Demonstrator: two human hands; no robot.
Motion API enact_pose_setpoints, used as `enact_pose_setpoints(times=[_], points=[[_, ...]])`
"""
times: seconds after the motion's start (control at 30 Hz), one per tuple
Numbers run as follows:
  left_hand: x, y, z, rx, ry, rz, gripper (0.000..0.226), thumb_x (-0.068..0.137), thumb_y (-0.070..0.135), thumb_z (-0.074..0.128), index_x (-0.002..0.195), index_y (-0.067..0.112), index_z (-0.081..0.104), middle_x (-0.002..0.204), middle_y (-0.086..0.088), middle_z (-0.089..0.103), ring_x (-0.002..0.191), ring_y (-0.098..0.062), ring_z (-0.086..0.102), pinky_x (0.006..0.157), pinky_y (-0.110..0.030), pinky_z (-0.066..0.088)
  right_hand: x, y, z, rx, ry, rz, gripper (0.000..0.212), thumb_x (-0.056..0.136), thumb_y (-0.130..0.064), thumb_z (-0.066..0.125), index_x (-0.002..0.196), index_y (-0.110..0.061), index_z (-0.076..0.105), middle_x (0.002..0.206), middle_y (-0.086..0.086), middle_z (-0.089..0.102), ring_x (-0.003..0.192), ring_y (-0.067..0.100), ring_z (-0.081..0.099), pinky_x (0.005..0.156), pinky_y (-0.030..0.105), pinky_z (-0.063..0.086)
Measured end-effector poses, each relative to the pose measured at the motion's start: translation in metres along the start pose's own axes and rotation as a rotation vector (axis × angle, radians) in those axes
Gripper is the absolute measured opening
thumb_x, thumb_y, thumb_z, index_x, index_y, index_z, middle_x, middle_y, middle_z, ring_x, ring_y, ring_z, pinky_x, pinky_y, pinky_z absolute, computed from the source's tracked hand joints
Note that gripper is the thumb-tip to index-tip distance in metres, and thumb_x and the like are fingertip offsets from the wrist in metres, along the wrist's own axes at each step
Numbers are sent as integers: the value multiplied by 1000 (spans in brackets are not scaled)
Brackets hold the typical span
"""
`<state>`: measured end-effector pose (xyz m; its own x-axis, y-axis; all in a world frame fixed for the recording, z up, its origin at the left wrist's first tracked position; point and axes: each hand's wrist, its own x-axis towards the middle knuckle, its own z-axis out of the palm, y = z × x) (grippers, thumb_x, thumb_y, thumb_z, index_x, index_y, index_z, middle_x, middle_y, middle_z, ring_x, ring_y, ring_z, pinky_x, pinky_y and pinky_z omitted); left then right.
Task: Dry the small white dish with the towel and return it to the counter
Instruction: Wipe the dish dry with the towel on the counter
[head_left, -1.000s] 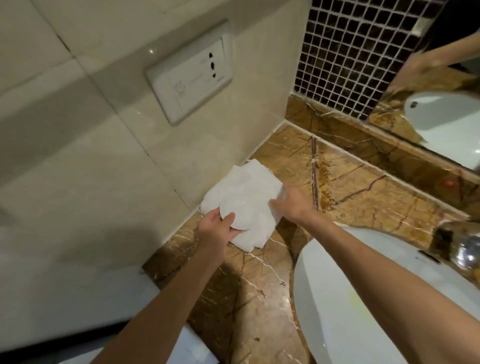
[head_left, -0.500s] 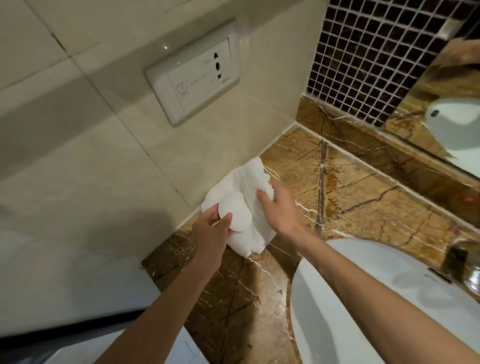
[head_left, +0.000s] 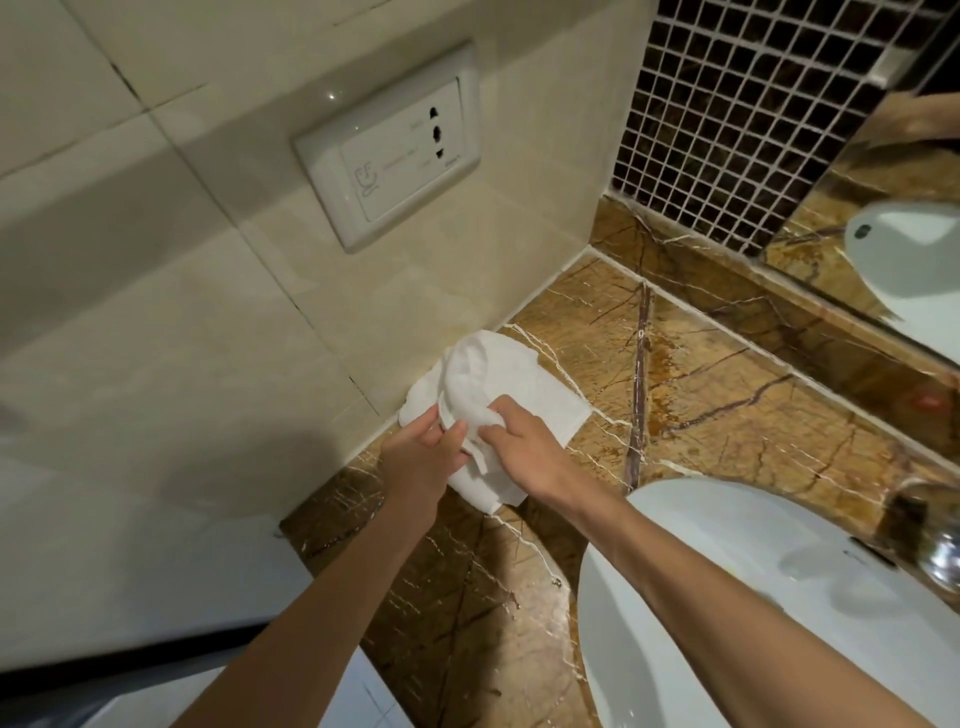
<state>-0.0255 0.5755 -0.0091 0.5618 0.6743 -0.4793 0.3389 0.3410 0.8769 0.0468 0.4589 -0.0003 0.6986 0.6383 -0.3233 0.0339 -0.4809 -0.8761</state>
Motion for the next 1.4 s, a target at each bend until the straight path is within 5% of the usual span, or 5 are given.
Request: enact_pose_setpoints(times=[0.13, 0.57, 0.9, 1.13, 1.4], points=[[3, 4, 0, -42, -4, -54, 29, 74, 7, 76, 101, 17, 73, 95, 2, 74, 89, -20, 71, 71, -41, 61, -5, 5, -2, -143, -73, -57, 24, 90, -27, 40, 110, -30, 52, 97, -2, 62, 84, 20, 57, 64, 30, 41], [-4, -4, -9, 18, -57, 48, 33, 86, 5, 64, 119, 6, 59, 83, 5, 65, 77, -18, 67, 63, -22, 58, 18, -1, 19, -193, -53, -42, 47, 93, -10, 39, 131, -32, 58, 115, 2, 48, 114, 19, 43, 106, 43, 30], [8, 1, -15, -158, -47, -49, 28, 81, 2, 69, 107, 11, 63, 96, -4, 69, 89, -18, 68, 63, -28, 60, 22, 5, -7, -433, -136, -11, 37, 94, -4, 40, 115, -17, 68, 126, 10, 49, 121, 29, 40, 104, 43, 29], [11, -1, -14, -148, -100, -28, 28, 83, -4, 64, 103, 15, 65, 82, 4, 72, 78, -11, 69, 61, -26, 60, 6, 12, -11, -912, -86, -328, 31, 94, -17, 42, 118, -20, 62, 121, 13, 44, 109, 34, 38, 84, 41, 34], [10, -8, -10, -139, -79, -1, 37, 82, -7, 64, 118, 5, 62, 81, 5, 74, 74, -11, 71, 62, -27, 60, 25, 8, 2, -874, -3, -161, 47, 92, -23, 37, 139, -27, 36, 119, 13, 36, 103, 31, 34, 84, 43, 35]])
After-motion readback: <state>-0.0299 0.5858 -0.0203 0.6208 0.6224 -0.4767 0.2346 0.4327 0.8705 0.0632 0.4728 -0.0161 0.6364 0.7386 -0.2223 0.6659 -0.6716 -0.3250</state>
